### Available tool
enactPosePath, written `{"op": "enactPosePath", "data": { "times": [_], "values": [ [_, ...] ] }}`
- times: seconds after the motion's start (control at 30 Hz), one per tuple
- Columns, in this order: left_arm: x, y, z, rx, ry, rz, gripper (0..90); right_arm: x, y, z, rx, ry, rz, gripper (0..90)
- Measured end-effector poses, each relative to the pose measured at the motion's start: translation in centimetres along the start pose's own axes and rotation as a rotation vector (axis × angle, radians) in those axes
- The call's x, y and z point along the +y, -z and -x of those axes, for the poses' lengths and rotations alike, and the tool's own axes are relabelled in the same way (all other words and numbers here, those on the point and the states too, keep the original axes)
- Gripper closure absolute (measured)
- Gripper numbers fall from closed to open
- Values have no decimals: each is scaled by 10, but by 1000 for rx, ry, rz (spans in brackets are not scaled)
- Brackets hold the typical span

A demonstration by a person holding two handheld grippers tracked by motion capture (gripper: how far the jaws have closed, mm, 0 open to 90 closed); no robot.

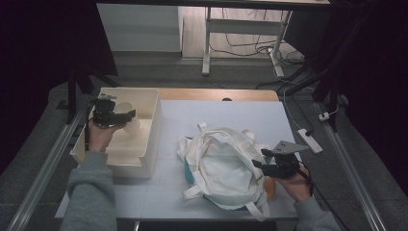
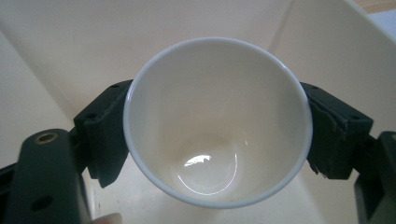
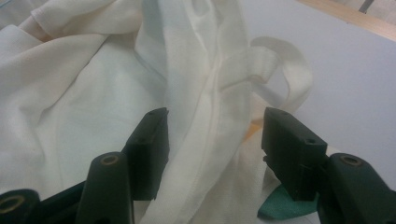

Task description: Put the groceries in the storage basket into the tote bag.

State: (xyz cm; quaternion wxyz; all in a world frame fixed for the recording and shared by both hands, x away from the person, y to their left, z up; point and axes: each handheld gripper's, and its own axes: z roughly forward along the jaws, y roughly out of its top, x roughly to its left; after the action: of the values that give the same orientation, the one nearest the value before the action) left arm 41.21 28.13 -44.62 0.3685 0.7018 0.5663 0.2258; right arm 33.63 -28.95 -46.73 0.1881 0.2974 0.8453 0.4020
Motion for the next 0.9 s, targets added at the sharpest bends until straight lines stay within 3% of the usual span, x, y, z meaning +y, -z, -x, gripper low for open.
{"op": "enactPosePath", "data": {
  "times": [0.33,0.53,0.7,0.8,0.9],
  "values": [
    [3,19,2,-37,10,71,200,1,2,0,-3,-2,4,419],
    [6,35,3,-88,25,129,200,1,1,0,-3,-2,4,418],
    [11,51,9,-137,29,197,200,1,1,0,-3,-2,2,417],
    [14,61,16,-142,12,236,199,1,1,0,-2,-2,2,417],
    [16,68,22,-173,5,265,200,1,1,0,-3,-3,3,417]
  ]
}}
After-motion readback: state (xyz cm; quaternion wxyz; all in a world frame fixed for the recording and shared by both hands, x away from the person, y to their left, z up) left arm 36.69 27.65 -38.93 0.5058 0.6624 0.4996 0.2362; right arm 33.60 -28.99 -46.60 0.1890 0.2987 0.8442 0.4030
